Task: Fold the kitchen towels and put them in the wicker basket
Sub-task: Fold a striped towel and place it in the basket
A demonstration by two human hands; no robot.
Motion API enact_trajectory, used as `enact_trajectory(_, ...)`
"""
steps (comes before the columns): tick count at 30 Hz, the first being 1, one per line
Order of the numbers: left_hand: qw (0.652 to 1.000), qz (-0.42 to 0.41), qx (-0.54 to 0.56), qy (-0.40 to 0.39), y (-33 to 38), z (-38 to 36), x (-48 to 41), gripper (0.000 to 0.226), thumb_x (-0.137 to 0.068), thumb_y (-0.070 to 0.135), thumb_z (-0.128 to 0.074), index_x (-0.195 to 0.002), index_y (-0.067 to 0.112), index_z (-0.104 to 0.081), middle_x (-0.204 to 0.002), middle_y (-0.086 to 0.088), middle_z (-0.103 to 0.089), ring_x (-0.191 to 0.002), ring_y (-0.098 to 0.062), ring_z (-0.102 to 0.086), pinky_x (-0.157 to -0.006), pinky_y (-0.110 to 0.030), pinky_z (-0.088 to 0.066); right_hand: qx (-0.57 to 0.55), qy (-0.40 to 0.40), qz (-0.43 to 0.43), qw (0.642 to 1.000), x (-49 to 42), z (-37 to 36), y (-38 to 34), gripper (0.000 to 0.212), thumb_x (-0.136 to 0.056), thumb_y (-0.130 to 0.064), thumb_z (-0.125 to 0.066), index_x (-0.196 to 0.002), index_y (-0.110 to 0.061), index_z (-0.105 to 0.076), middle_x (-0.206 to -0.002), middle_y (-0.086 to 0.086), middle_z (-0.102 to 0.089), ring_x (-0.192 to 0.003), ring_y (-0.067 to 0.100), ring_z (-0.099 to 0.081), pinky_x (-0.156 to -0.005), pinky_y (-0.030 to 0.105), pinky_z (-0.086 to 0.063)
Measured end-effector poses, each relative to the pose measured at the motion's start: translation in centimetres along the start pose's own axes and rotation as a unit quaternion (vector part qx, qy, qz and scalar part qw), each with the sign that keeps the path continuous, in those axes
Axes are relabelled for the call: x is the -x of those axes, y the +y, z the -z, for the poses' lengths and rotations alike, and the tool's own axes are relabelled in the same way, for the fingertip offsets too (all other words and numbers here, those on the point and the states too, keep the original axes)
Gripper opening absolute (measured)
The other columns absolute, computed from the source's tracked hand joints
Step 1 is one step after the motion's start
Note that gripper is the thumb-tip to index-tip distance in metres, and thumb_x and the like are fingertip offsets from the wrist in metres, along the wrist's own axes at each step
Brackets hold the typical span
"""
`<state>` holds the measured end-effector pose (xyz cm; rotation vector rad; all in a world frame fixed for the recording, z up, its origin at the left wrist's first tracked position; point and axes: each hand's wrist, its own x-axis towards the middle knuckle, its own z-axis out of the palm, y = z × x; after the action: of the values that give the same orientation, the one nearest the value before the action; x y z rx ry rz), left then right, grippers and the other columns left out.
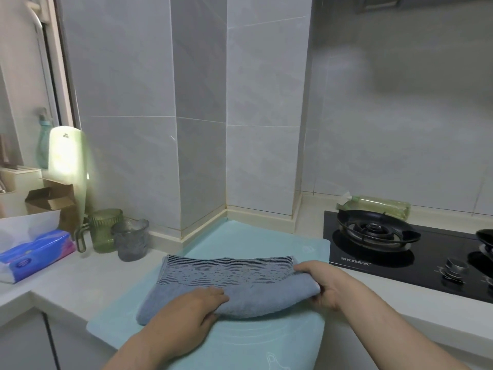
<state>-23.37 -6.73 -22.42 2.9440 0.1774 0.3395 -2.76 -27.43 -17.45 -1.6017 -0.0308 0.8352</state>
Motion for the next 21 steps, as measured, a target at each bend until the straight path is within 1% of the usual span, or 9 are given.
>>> enact_trajectory(2, 1.000, 0.015, 0.015, -0.018, 0.3, 0.5, -0.1, 0.048, -0.098, 0.052, -0.040, -0.145, 0.039, -0.041, -0.155, 0.019, -0.032, -0.142, 0.000, -0.028, -0.107, -0.008, -0.012, -0.001, 0.010, 0.019, 1.000, -0.2, -0.2, -0.4, 0.011, -0.093, -0.001, -0.052, -0.089, 0.002, -0.061, -0.064, 0.011, -0.062, -0.062, 0.025, -0.057, -0.041, 0.021, -0.050)
enact_trajectory(5, 0.996, 0.055, 0.046, -0.050, 1.1, 1.8, -1.3, 0.080, -0.085, 0.077, -0.015, -0.145, 0.031, -0.042, -0.156, 0.010, -0.033, -0.145, -0.007, -0.024, -0.115, -0.022, -0.016, -0.015, 0.024, 0.047, 0.998, -0.6, -0.2, 0.0, 0.011, -0.086, 0.006, -0.049, -0.090, 0.006, -0.059, -0.076, 0.017, -0.061, -0.064, 0.031, -0.059, -0.057, 0.031, -0.051)
enact_trajectory(6, 0.995, 0.069, 0.033, -0.057, 1.3, 1.9, -2.1, 0.083, -0.085, 0.075, -0.013, -0.147, 0.027, -0.038, -0.158, 0.006, -0.030, -0.146, -0.009, -0.021, -0.117, -0.027, -0.013, -0.032, 0.019, 0.050, 0.998, -0.6, -0.1, 0.4, 0.015, -0.082, 0.006, -0.049, -0.093, 0.007, -0.059, -0.081, 0.019, -0.061, -0.068, 0.033, -0.060, -0.063, 0.034, -0.051)
enact_trajectory(8, 0.992, 0.095, -0.006, -0.080, 1.9, 1.4, -3.9, 0.065, -0.099, 0.058, -0.021, -0.153, 0.022, -0.025, -0.162, 0.001, -0.019, -0.149, -0.013, -0.011, -0.120, -0.035, -0.006, -0.082, 0.002, 0.054, 0.995, -0.7, 0.2, 1.0, 0.030, -0.077, 0.007, -0.046, -0.103, 0.005, -0.060, -0.093, 0.023, -0.063, -0.079, 0.035, -0.062, -0.072, 0.038, -0.051)
enact_trajectory(9, 0.990, 0.103, -0.018, -0.095, 2.2, 0.8, -4.8, 0.064, -0.101, 0.054, -0.022, -0.155, 0.021, -0.018, -0.164, 0.000, -0.012, -0.151, -0.016, -0.006, -0.121, -0.038, -0.003, -0.106, -0.012, 0.061, 0.992, -0.6, 0.4, 1.2, 0.035, -0.078, 0.008, -0.043, -0.107, 0.004, -0.061, -0.100, 0.023, -0.066, -0.083, 0.035, -0.063, -0.075, 0.040, -0.052)
enact_trajectory(13, 0.981, 0.120, -0.042, -0.148, 3.6, -1.1, -6.9, 0.075, -0.097, 0.063, -0.017, -0.157, 0.021, 0.000, -0.164, -0.001, 0.006, -0.151, -0.021, 0.008, -0.122, -0.045, 0.006, -0.191, -0.103, 0.099, 0.971, 0.2, 2.3, 1.5, 0.057, -0.078, 0.015, -0.030, -0.122, -0.004, -0.061, -0.120, 0.026, -0.065, -0.103, 0.039, -0.063, -0.089, 0.045, -0.051)
enact_trajectory(16, 0.980, 0.115, -0.054, -0.152, 4.5, -1.6, -7.5, 0.078, -0.095, 0.065, -0.015, -0.156, 0.020, 0.004, -0.164, -0.002, 0.010, -0.150, -0.022, 0.012, -0.121, -0.047, 0.008, -0.216, -0.120, 0.088, 0.965, 0.4, 3.1, 1.4, 0.060, -0.074, 0.014, -0.032, -0.125, -0.002, -0.059, -0.121, 0.025, -0.065, -0.100, 0.038, -0.065, -0.083, 0.042, -0.055)
enact_trajectory(19, 0.982, 0.113, -0.041, -0.146, 4.8, -1.7, -7.6, 0.078, -0.095, 0.066, -0.015, -0.156, 0.020, 0.002, -0.164, -0.003, 0.009, -0.151, -0.022, 0.010, -0.121, -0.046, 0.008, -0.219, -0.103, 0.092, 0.966, 0.6, 3.1, 0.9, 0.060, -0.076, 0.012, -0.032, -0.129, -0.001, -0.057, -0.123, 0.025, -0.064, -0.105, 0.038, -0.060, -0.094, 0.044, -0.047)
enact_trajectory(21, 0.988, 0.102, 0.006, -0.113, 4.4, -1.6, -7.5, 0.071, -0.096, 0.063, -0.020, -0.155, 0.024, -0.016, -0.164, -0.002, -0.009, -0.151, -0.022, -0.004, -0.122, -0.046, 0.001, -0.206, -0.098, 0.116, 0.967, 1.1, 2.7, 0.0, 0.052, -0.081, 0.011, -0.033, -0.124, -0.001, -0.059, -0.112, 0.024, -0.068, -0.097, 0.037, -0.060, -0.087, 0.044, -0.047)
